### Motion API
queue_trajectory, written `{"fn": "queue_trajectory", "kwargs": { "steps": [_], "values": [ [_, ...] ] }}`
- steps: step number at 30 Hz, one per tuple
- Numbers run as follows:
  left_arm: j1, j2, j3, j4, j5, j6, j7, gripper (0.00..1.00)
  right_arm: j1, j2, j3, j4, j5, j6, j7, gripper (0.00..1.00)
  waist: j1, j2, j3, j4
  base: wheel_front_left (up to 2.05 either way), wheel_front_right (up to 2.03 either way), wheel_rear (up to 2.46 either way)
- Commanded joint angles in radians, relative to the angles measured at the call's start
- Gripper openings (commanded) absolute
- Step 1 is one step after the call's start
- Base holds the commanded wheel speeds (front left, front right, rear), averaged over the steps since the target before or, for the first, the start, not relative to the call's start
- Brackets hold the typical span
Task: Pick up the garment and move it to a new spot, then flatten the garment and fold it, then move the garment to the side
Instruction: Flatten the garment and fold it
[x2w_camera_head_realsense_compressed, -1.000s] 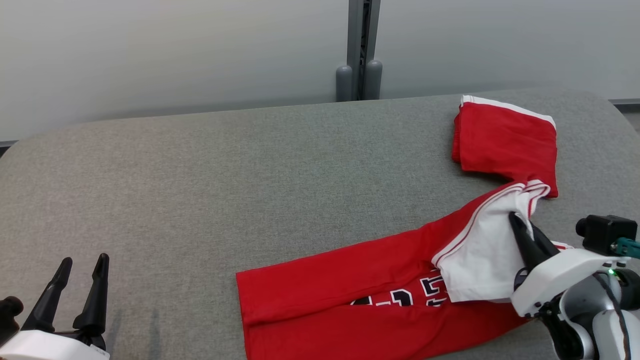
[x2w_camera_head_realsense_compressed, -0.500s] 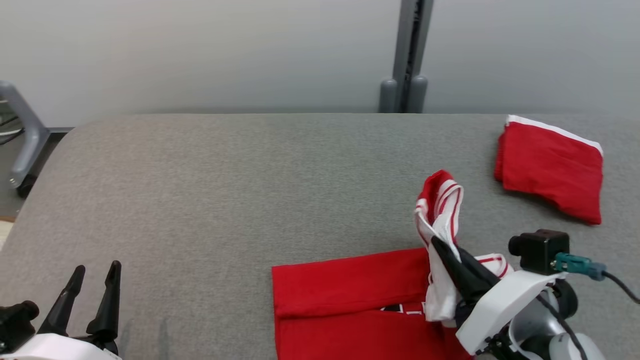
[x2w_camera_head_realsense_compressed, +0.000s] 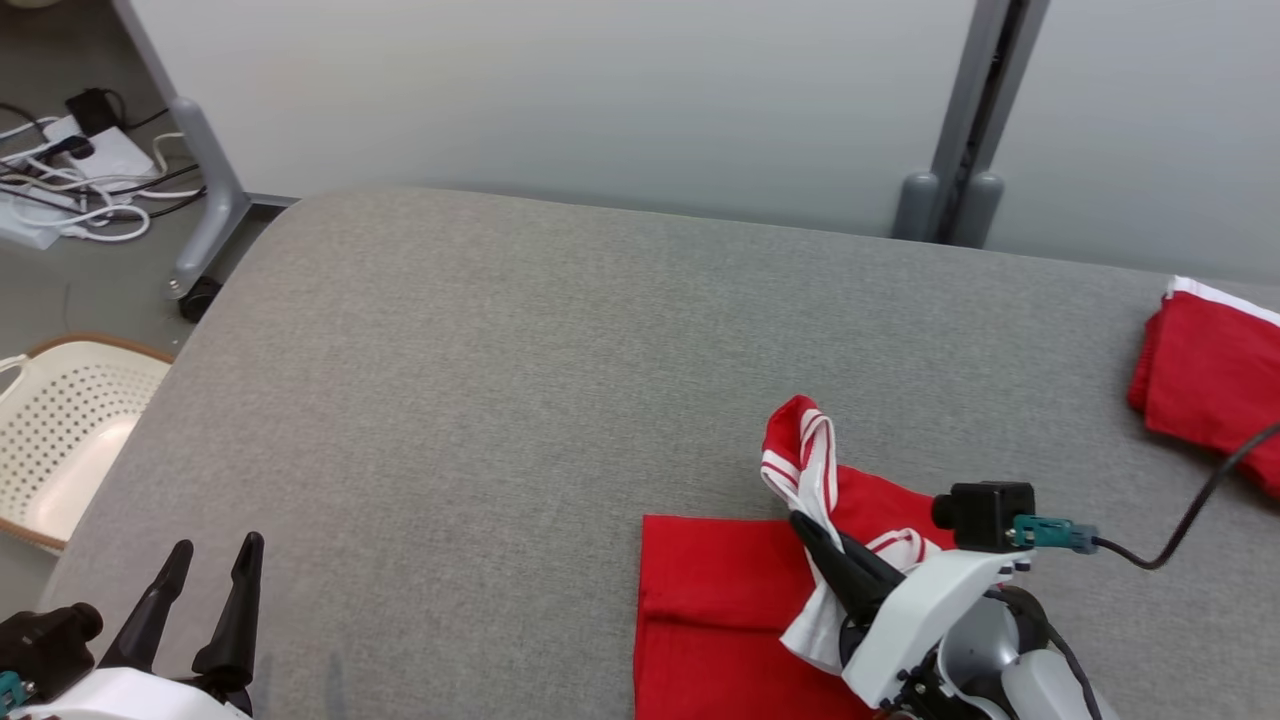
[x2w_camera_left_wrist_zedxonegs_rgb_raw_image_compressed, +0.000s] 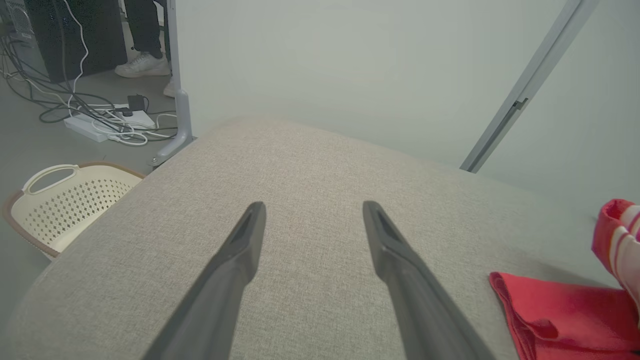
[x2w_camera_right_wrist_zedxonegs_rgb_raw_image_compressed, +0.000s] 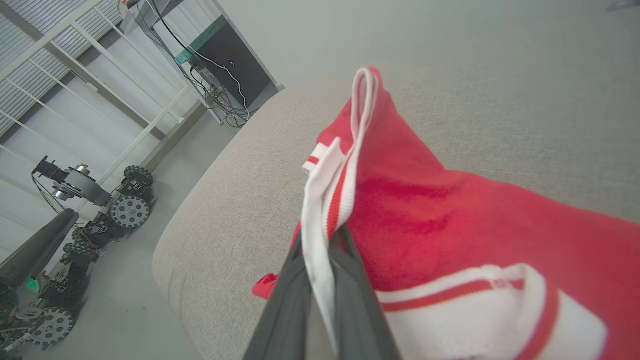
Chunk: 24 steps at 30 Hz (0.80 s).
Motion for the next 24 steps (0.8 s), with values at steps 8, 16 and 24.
{"fn": "queue_trajectory", "kwargs": {
  "steps": [8,16,24],
  "values": [
    [-0.022,-0.005,-0.007,0.016,-0.002,-0.006,0.004,1.00,-0.101,-0.006,0.114,0.175,0.093,0.002,-0.072,0.00,0.0000,0.0000,0.003,0.054,0.00,0.00,0.00],
    [-0.022,-0.003,-0.007,0.023,-0.008,-0.001,0.006,1.00,-0.162,-0.006,0.240,0.274,0.198,0.002,-0.147,1.00,0.0000,0.0000,-0.002,0.048,0.00,0.00,0.00],
    [-0.005,-0.001,-0.008,0.014,-0.004,0.013,0.007,1.00,-0.201,-0.007,0.319,0.184,0.310,0.002,-0.247,1.00,0.0000,0.0000,-0.020,-0.008,0.00,0.00,0.00]
  ]
}}
